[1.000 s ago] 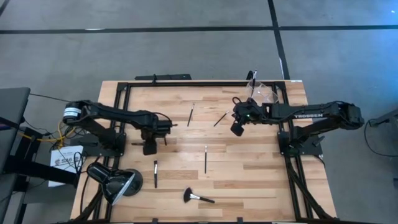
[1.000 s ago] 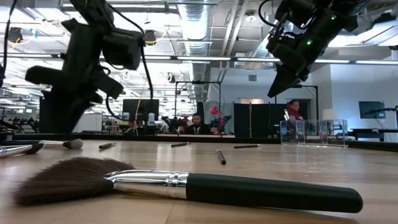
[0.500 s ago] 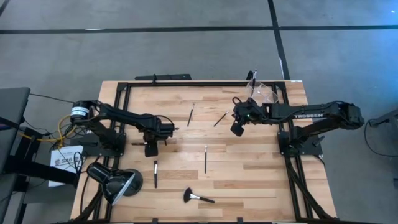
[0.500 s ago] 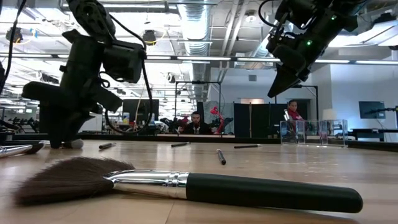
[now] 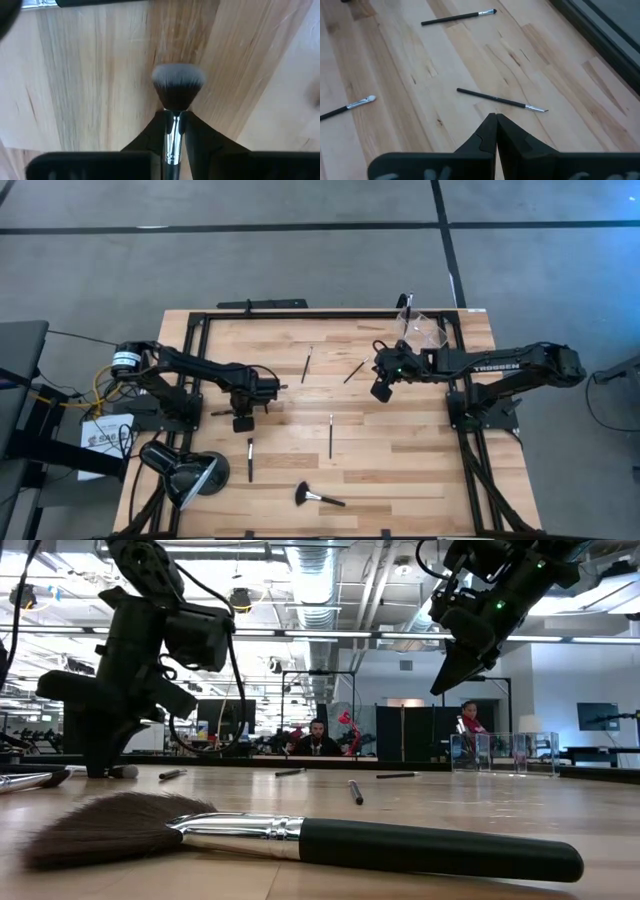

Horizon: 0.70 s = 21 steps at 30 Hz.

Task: Put items in baskets/containers
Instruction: Put the black powder brush into the transparent organizer

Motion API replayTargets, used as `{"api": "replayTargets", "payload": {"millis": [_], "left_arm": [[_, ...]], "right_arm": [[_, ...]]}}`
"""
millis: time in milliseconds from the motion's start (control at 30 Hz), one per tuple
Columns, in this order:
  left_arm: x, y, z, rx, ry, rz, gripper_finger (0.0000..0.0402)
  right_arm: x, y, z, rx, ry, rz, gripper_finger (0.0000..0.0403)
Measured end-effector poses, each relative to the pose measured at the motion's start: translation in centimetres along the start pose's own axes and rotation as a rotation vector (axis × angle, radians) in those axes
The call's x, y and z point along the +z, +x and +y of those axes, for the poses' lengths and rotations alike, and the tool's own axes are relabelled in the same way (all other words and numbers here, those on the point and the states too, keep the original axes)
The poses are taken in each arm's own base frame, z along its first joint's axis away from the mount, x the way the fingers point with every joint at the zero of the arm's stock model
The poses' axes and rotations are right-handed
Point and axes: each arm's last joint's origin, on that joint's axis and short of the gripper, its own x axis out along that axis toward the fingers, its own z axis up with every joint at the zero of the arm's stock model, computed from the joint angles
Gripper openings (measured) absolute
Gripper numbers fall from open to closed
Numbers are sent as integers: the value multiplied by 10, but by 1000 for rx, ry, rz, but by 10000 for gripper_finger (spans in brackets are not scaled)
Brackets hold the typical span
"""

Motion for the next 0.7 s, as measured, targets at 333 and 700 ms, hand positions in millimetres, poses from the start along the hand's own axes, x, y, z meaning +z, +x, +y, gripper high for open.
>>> {"api": "replayTargets", "payload": {"millis": [333, 700], "left_arm": [[1, -28, 2, 33, -33, -99, 46], [-1, -104, 3, -20, -52, -650, 48]], "right_arm": [[0, 0, 0, -2, 0, 0, 1], [5, 1, 3, 19, -8, -73, 1]]}}
